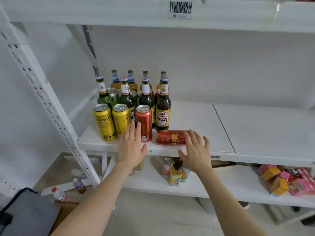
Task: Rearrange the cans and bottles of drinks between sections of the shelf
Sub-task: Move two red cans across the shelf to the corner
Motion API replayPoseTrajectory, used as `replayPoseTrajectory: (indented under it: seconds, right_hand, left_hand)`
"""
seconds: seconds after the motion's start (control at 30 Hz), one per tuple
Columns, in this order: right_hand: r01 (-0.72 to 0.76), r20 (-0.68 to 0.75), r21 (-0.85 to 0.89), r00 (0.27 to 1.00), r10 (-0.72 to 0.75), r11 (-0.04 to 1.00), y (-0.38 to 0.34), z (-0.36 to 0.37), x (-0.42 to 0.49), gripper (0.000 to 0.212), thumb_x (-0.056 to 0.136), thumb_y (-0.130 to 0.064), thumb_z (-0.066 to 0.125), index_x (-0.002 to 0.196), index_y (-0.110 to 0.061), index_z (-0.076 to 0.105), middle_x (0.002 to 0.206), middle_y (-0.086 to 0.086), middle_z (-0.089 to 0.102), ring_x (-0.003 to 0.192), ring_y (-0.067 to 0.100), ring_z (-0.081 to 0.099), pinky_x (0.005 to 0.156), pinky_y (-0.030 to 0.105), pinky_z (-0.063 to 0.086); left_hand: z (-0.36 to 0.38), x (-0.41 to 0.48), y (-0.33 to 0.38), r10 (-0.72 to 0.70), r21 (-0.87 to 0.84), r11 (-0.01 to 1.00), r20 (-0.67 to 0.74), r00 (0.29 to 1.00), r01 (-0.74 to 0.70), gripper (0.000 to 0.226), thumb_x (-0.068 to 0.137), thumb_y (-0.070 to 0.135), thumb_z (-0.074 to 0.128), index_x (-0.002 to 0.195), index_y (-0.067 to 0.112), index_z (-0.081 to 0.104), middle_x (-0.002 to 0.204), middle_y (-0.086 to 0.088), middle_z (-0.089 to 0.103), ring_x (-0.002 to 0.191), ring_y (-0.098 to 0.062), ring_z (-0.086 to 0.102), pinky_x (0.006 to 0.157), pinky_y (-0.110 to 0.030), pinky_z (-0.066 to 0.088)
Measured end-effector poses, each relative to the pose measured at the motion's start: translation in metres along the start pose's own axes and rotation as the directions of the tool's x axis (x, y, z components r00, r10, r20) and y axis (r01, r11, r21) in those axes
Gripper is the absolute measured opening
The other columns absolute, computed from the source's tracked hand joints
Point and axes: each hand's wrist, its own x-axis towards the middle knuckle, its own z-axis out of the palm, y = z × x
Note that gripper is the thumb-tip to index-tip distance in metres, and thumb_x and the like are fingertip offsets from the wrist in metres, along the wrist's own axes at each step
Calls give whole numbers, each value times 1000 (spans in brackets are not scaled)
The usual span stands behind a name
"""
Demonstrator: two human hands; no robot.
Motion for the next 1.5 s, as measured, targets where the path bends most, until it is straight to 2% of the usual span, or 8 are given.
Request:
replayPoseTrajectory:
  seconds: [0.13,0.3,0.47,0.6,0.83,1.23,1.37,1.5]
  right_hand:
    - [44,77,-10,996,-43,999,2,9,23,75,90,-53,55,152,-20,28,158,9,34,146,28,29,117,54,19]
    - [118,140,37,983,-122,992,9,25,51,76,89,-57,54,152,-23,27,157,6,35,145,26,30,118,50,18]
    - [188,220,73,955,-200,979,21,41,72,78,85,-64,55,149,-27,30,148,-2,44,135,23,40,112,44,25]
    - [192,225,90,952,-208,977,25,48,85,78,80,-70,57,144,-30,38,137,-3,54,123,22,50,103,44,34]
    - [182,294,193,927,-234,964,33,48,105,77,72,-75,62,133,-32,46,121,-7,62,112,19,55,96,42,41]
    - [78,302,377,932,-202,923,52,51,109,67,68,-64,77,121,-30,56,105,-8,65,93,16,61,78,32,51]
    - [-104,315,567,944,-99,817,60,45,102,59,69,-52,84,115,-23,61,102,-3,67,90,18,64,82,34,54]
    - [-303,342,809,940,17,504,60,37,85,55,63,-50,81,105,-18,67,94,4,71,84,22,70,71,30,56]
  left_hand:
    - [12,16,3,-69,-163,984,10,998,70,95,92,43,60,156,3,1,163,-16,18,150,-30,23,117,-38,29]
    - [30,33,-2,-129,-276,953,-4,992,123,98,91,44,63,155,0,5,157,-20,33,141,-31,39,112,-38,37]
    - [50,49,-10,-201,-484,855,23,979,186,98,87,41,69,156,12,6,151,-16,43,133,-32,50,107,-45,45]
    - [60,56,-13,-232,-593,778,40,972,210,90,84,40,73,151,10,22,144,-15,51,130,-30,52,105,-40,44]
    - [66,64,-20,-232,-713,663,94,968,228,78,79,38,80,141,13,38,136,-7,58,124,-27,56,95,-26,39]
    - [70,70,-17,-258,-824,496,160,953,273,85,74,36,84,142,24,34,138,-1,57,125,-21,54,98,-31,40]
    - [68,71,-14,-278,-831,485,149,949,272,83,74,35,85,141,25,38,133,3,59,113,-10,53,96,-30,40]
    - [63,69,-11,-276,-836,451,202,940,312,73,73,42,84,134,34,43,122,11,63,109,-9,56,98,-36,43]
